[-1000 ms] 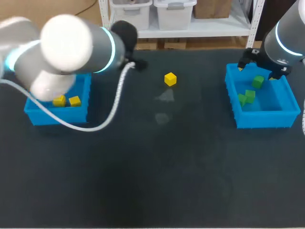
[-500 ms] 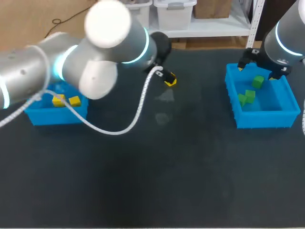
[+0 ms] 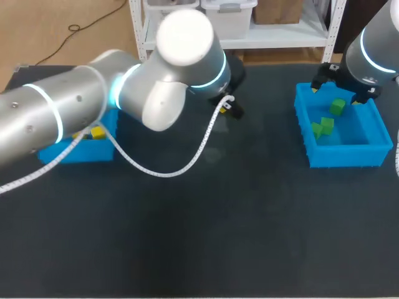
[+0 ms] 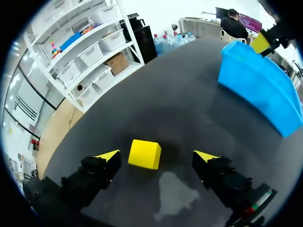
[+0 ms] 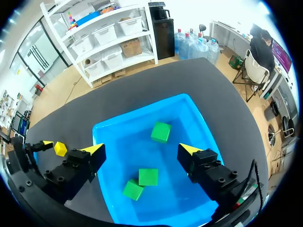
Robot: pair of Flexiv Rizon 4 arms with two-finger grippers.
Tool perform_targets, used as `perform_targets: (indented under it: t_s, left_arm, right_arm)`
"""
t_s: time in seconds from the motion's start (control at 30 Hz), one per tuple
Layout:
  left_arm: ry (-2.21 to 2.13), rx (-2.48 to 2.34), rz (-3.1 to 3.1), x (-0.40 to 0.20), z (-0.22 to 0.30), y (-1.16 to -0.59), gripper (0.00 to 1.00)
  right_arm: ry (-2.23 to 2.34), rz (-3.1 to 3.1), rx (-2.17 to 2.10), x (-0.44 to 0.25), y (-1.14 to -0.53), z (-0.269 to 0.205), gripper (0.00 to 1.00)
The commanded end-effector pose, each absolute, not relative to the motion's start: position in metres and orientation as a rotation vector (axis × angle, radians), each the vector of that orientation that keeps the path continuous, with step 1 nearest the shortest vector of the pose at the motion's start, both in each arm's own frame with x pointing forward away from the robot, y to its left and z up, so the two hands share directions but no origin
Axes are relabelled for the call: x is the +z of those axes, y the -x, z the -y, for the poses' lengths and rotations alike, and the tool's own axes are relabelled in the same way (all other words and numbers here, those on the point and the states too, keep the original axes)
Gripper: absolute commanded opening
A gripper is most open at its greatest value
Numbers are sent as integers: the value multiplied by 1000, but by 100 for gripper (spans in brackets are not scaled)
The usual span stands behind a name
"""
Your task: Put the green cubes in the right bin and the yellow cubes in the left bin.
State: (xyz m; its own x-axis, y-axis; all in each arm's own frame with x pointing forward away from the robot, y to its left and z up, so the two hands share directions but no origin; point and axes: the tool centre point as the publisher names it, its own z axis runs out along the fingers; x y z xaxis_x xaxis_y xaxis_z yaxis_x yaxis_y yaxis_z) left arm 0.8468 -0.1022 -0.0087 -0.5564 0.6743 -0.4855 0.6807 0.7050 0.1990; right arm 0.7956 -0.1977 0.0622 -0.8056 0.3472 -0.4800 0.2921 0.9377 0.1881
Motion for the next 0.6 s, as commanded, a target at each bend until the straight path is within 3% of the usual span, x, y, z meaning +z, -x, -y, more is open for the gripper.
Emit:
perform_targets:
  t_s: [0.03, 0.07, 0.1, 0.6]
  left_arm:
    - [-1037, -15, -2378, -18, 109, -858, 43]
    - [-1037, -14, -2374, -19, 109, -858, 29]
    - [-1043, -1, -2369, -19, 109, -858, 0]
    - [-1003, 63, -2302, 0, 94, -856, 0]
  right_arm:
    - [-457, -2562, 140, 62, -795, 198, 100]
    - [-457, -2562, 140, 62, -795, 198, 100]
    - [-457, -2562, 140, 62, -795, 198, 100]
    - [-457, -2562, 140, 62, -795, 198, 100]
